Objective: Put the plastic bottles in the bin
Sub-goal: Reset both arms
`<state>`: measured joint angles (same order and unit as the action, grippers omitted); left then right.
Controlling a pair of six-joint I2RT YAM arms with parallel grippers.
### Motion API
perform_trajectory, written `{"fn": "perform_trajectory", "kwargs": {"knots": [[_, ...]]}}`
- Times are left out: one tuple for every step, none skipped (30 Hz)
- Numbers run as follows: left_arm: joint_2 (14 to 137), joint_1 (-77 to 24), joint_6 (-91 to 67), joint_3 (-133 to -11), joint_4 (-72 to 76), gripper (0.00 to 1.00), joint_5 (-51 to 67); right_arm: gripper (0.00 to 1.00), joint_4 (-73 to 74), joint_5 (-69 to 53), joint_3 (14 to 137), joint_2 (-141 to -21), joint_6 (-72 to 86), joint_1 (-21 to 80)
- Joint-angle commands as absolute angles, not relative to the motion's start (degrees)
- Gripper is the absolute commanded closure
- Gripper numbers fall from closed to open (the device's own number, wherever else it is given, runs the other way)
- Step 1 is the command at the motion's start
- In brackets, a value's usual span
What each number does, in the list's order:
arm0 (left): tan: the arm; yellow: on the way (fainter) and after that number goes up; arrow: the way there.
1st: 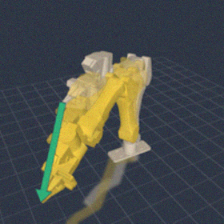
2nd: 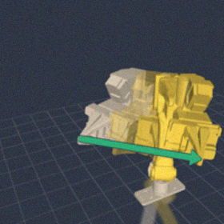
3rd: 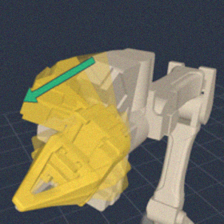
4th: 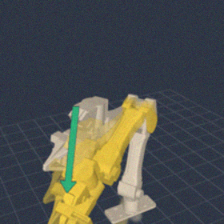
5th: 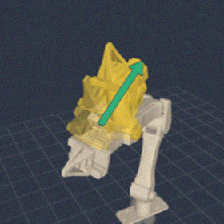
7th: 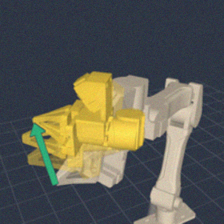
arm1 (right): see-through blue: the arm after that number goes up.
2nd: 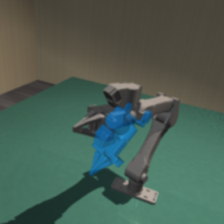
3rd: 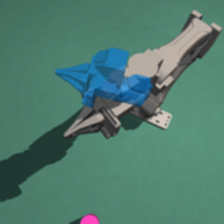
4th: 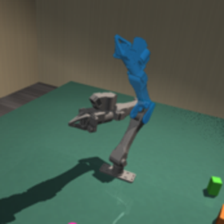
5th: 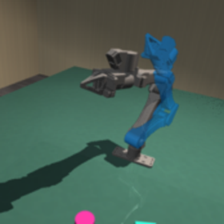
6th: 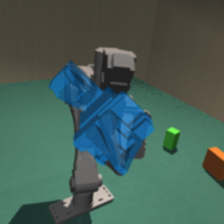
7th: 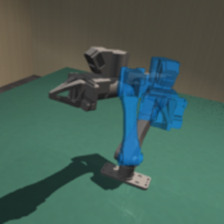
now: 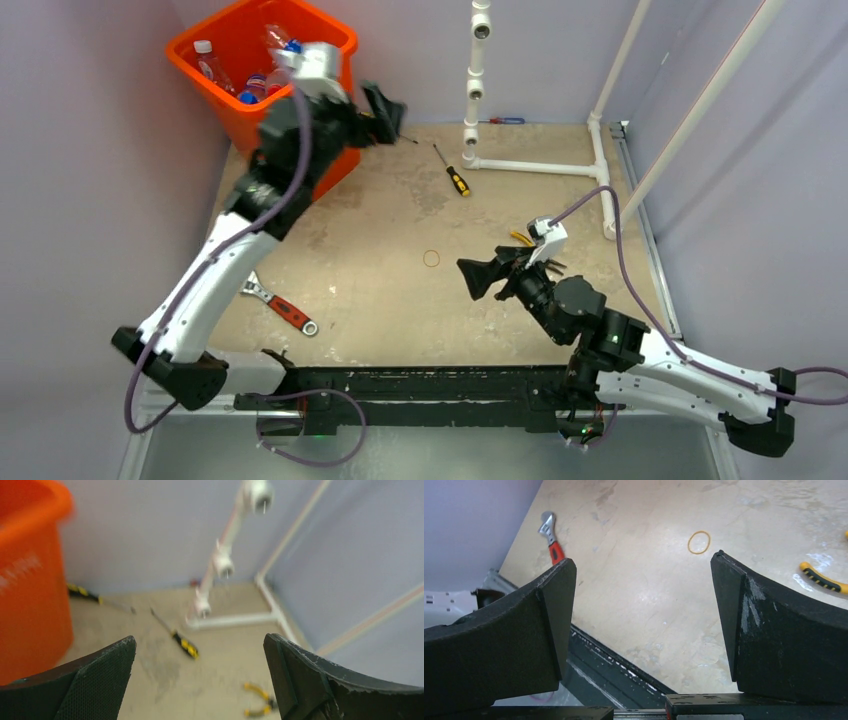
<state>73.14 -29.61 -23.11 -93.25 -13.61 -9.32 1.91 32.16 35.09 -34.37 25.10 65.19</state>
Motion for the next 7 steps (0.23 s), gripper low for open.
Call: {"fn": "perform_trajectory", "kwargs": {"knots": [[76.87,-37.30,-25.23,-88.44,-26.38,0.01,-9.24,0.01,4.59,41.07,38.06,-34.68,27.51,65.13],[76.10,-37.91,-25.30,-86.62,-25.36,0.01,-8.97,0.01,3.92,40.86,37.86,-34.91,27.70,65.15],[74.76,-38.29,-25.54,-84.02,-23.30,0.01,-8.86,0.01,3.39,40.45,37.81,-35.20,28.02,65.13],[73.72,-38.53,-25.95,-81.27,-21.34,0.01,-9.29,0.01,3.04,40.27,37.84,-35.59,28.58,65.13],[72.99,-38.58,-26.33,-80.16,-20.81,0.01,-9.65,0.01,3.04,40.26,37.96,-36.00,29.05,65.13],[72.54,-38.66,-26.45,-79.54,-20.87,0.01,-10.23,0.01,3.07,40.45,38.13,-36.23,29.47,65.13],[72.19,-38.79,-26.84,-78.97,-20.97,0.01,-11.50,0.01,3.20,40.77,38.21,-36.36,29.86,65.13]]}}
